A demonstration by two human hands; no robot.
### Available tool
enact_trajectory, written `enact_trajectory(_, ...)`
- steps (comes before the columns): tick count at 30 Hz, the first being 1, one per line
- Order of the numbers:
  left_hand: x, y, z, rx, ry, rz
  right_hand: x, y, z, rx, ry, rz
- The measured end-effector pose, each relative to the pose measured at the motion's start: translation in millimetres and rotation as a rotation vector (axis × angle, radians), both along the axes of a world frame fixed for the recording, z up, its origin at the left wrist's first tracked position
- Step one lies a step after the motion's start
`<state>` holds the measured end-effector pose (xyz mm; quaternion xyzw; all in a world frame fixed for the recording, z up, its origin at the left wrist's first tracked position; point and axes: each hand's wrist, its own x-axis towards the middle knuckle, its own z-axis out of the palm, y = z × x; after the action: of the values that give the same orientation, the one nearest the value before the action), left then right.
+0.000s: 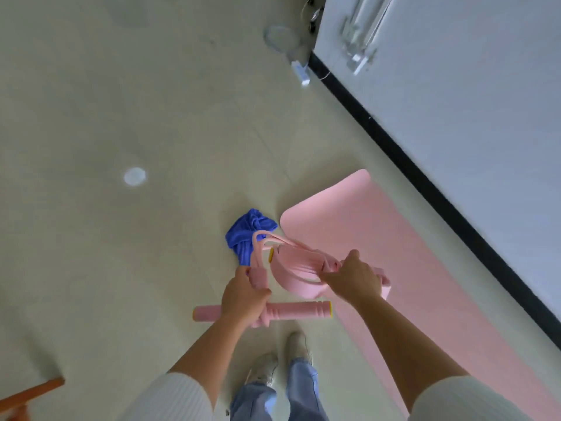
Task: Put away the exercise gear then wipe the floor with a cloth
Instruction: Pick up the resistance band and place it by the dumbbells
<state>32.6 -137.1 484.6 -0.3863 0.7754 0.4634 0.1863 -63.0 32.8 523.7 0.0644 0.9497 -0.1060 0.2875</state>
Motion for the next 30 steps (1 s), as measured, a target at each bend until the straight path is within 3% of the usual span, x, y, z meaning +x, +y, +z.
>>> enact_trajectory(8,-20,85,122,0.078,0.204,-0.261,57,105,133,-0.081,0.155,-0.348)
enact_trajectory(17,-10,279,196,0.078,0.418,-0.809,170,305,181,-0.234,0.278,-0.878)
enact_trajectory(21,36,394,213,0.119,0.505,-1.023,257,399,197,-0.332,0.323,-1.079)
enact_trajectory(30,226,644,230,0.338,0.568,-1.345,505,588,206,-0.325,0.553,-1.567)
